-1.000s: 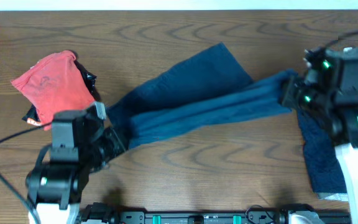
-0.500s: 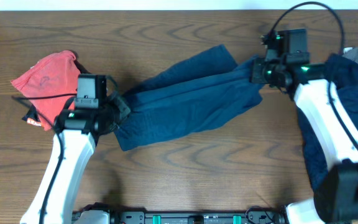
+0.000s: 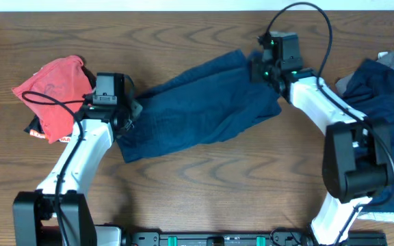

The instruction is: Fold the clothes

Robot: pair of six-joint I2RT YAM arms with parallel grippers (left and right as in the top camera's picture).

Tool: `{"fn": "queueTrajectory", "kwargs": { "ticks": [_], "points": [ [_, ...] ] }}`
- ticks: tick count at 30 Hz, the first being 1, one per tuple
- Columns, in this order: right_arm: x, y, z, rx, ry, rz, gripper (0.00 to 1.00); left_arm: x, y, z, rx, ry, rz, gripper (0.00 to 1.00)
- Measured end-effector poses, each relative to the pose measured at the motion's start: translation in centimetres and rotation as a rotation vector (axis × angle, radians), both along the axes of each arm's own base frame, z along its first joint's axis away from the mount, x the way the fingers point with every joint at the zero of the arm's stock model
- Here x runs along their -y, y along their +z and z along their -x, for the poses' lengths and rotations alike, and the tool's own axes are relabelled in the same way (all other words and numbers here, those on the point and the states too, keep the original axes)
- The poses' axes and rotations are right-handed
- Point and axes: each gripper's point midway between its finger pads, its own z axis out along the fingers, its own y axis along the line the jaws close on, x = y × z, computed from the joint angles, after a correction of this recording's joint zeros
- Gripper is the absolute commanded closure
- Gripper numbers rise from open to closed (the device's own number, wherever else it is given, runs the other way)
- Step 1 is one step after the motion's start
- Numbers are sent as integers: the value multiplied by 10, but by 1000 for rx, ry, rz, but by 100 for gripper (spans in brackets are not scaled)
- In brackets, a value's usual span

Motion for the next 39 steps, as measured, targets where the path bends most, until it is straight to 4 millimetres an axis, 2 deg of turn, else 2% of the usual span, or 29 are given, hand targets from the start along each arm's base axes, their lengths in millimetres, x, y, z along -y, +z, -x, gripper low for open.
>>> {"fn": "queueTrajectory", "kwargs": {
  "ticks": [2, 4, 7, 9, 11, 15, 18, 20, 22, 26, 29, 34, 39],
  "points": [
    [-6, 0, -1, 7, 14, -15, 43, -6, 7, -14, 62, 38, 12, 56],
    [-6, -5, 5, -30, 20, -17, 52, -13, 18, -28, 131, 71, 44, 56],
    [-1, -21, 22, -129, 20, 1, 60, -24, 18, -27, 127, 100, 91, 56],
    [4, -35, 41, -227, 22, 22, 65, -26, 11, -16, 74, 107, 122, 55],
    [11, -50, 64, -340, 20, 52, 66, -21, -1, 4, -23, 90, 146, 55],
    [23, -70, 97, -468, 16, 112, 67, -10, -16, 40, -181, 58, 171, 52],
    [34, -86, 118, -538, 5, 158, 68, -8, -19, 49, -216, 16, 166, 33],
    [39, -87, 124, -548, -13, 180, 73, -8, -18, 46, -204, -5, 155, 25],
    [47, -88, 131, -567, -46, 203, 76, -9, -15, 38, -167, -30, 138, 24],
    [64, -90, 143, -618, -122, 227, 91, -12, -1, 6, -17, -92, 92, 22],
    [79, -91, 159, -700, -197, 234, 91, -14, 12, -16, 90, -137, 54, 22],
    [100, -91, 191, -845, -327, 251, 87, -12, 23, -38, 194, -190, 25, 21],
    [107, -90, 206, -899, -370, 275, 82, 4, 10, -62, 259, -287, 40, 21]
  ]
}}
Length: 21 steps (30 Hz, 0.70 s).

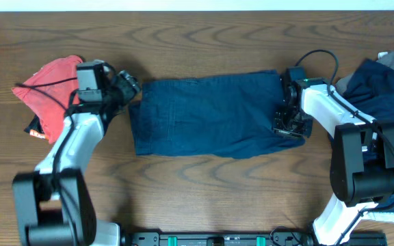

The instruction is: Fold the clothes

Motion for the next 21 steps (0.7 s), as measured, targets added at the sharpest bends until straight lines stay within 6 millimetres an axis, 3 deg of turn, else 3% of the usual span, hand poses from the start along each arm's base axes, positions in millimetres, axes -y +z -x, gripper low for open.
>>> {"fn": "queueTrajectory", "kwargs": {
  "ticks": [7, 11, 16, 18, 21],
  "points": [
    [1, 0, 6, -13, -12, 9, 82, 37, -27, -25, 74, -150, 3, 22],
    [1, 1, 7, -17, -14, 8, 82, 49, -30, -36, 127, -189, 2, 29],
    [1, 0, 6, -14, -17, 7, 82, 59, -44, -34, 108, -219, -5, 38],
    [1, 0, 6, -14, -19, 7, 82, 62, -49, -33, 97, -226, -4, 52],
    [1, 0, 6, -13, -20, 5, 83, 63, -54, -32, 84, -228, -2, 89]
  ]
}}
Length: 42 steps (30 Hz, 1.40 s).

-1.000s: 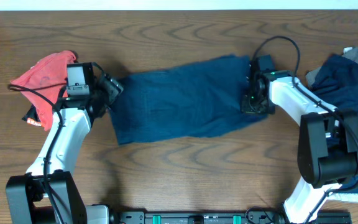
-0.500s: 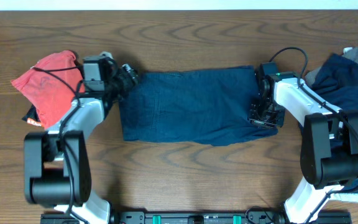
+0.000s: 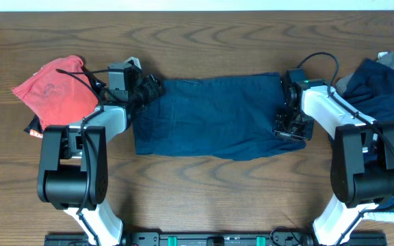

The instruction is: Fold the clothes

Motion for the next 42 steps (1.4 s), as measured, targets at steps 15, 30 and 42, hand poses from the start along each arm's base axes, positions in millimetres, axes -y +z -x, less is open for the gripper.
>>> {"fn": "queueTrajectory", "kwargs": {
  "ticks": [15, 30, 42],
  "points": [
    [16, 14, -53, 174, -60, -54, 78, 20, 81, 68, -105, -88, 112, 94],
    [12, 14, -42, 127, -15, -93, 78, -34, 63, 164, -422, 102, -145, 86],
    [12, 13, -31, 82, 1, -92, 77, -50, 31, 119, -336, 157, -240, 21]
  ]
}}
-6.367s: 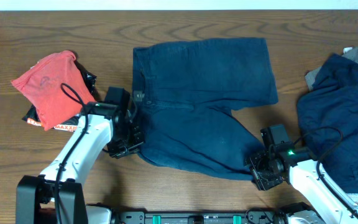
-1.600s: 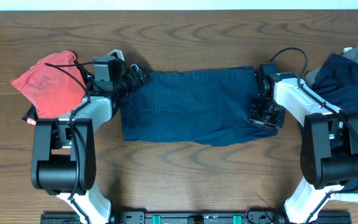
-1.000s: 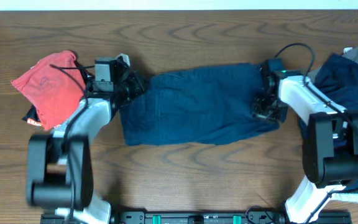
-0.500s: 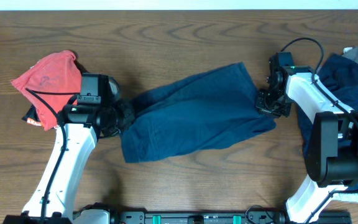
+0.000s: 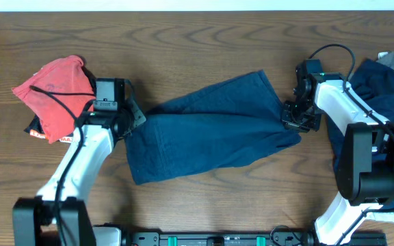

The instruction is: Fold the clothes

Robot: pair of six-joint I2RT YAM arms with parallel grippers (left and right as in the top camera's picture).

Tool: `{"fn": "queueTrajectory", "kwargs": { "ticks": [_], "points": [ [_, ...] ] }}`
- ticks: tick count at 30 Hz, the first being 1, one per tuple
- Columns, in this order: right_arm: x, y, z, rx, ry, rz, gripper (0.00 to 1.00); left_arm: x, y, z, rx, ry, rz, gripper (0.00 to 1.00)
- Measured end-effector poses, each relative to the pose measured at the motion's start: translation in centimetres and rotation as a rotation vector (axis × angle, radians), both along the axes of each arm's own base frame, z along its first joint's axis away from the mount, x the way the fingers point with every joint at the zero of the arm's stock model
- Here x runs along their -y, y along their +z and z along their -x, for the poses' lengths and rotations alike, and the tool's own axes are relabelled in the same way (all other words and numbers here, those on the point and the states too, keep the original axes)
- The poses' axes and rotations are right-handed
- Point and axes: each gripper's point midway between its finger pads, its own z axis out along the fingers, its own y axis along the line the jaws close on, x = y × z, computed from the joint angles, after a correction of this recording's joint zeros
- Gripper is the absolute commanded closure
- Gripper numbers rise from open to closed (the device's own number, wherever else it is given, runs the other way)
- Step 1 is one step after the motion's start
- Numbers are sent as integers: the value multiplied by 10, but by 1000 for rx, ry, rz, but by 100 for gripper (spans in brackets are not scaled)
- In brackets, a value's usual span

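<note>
A dark blue garment lies across the middle of the table, tilted, with its right end raised toward the back and its left end toward the front. My left gripper sits at the garment's left edge and looks shut on the cloth there. My right gripper is at the garment's right edge, its fingers pressed into the fabric and mostly hidden under the wrist.
A crumpled red cloth with a dark piece under it lies at the far left, just behind the left arm. A pile of blue and grey clothes sits at the right edge. The wooden table is the surface.
The garment lay flat and level; now it is skewed, right end toward the back. My left gripper has moved from the upper left corner to the left edge nearer the front. The right gripper shifted slightly right.
At first the garment was slanted, with the left gripper at its lower left and the right gripper at its far upper right. Then it lay level as a rectangle with a gripper at each end. Now it is slanted again, both grippers still at its ends.
</note>
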Motion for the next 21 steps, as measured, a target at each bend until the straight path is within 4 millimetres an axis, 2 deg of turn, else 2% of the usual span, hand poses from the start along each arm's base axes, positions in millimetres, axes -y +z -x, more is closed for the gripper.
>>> {"fn": "queueTrajectory", "kwargs": {
  "ticks": [2, 5, 6, 10, 13, 16, 19, 21],
  "points": [
    [0, 0, 0, -1, 18, 0, 76, -2, -8, 2, -26, -4, -9, 13],
    [0, 1, 0, -2, 40, -1, 76, -11, -10, 13, -73, 0, -21, 9],
    [0, 4, -2, 2, 46, -1, 76, -15, -7, 17, -88, 11, -23, 2],
    [-5, 25, -28, 96, 80, -23, 76, -35, 24, 24, -65, 67, -29, 2],
    [-19, 56, -55, 234, 167, -93, 75, -44, 49, 36, -44, 106, -25, 2],
    [-37, 90, -81, 394, 272, -136, 71, -37, 54, 55, -85, 98, 13, 2],
    [-54, 104, -95, 482, 351, -157, 52, -25, 49, 65, -136, 74, 75, 2],
    [-65, 104, -105, 525, 400, -164, 50, -16, 46, 69, -155, 56, 115, 2]
  ]
}}
